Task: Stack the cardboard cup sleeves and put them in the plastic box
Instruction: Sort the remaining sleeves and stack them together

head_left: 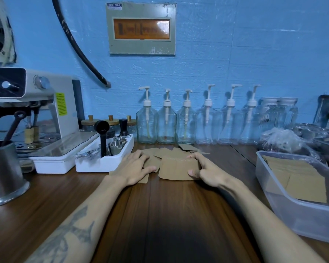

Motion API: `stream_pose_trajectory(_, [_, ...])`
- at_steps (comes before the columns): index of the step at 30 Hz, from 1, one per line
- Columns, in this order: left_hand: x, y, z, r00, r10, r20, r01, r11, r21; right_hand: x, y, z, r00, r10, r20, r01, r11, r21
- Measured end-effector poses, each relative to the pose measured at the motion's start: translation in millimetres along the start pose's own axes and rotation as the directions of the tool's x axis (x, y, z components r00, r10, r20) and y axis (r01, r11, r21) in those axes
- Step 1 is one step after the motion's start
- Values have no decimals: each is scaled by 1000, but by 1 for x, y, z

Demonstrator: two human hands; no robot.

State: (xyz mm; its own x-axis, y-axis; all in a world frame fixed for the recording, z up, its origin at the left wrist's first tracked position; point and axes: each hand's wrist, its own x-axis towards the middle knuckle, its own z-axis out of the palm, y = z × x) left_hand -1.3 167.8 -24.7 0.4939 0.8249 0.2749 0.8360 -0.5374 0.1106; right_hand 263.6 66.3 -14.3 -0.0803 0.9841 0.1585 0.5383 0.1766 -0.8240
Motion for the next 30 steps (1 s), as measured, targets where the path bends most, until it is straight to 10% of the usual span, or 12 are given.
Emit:
stream_pose_trajectory(19, [-9, 18, -31, 942, -156, -297, -15, 865, -502, 0, 2, -4, 996, -17, -84, 12, 999, -53])
stream_pose_trajectory(23, [-15, 28, -51, 886, -278, -372, -113, 649, -753, 0, 2, -4, 995, -19, -94, 13, 998, -69])
stream_pose_trajectory(27, [-23, 38, -63, 926, -309, -218, -168, 181, -969, 1, 3, -3, 993, -26, -113, 15, 996, -92])
stream_pose_trajectory(30, [-24, 40, -58, 961, -240, -136, -89, 196, -977, 2, 3, -3, 990, -35, -133, 21, 994, -105])
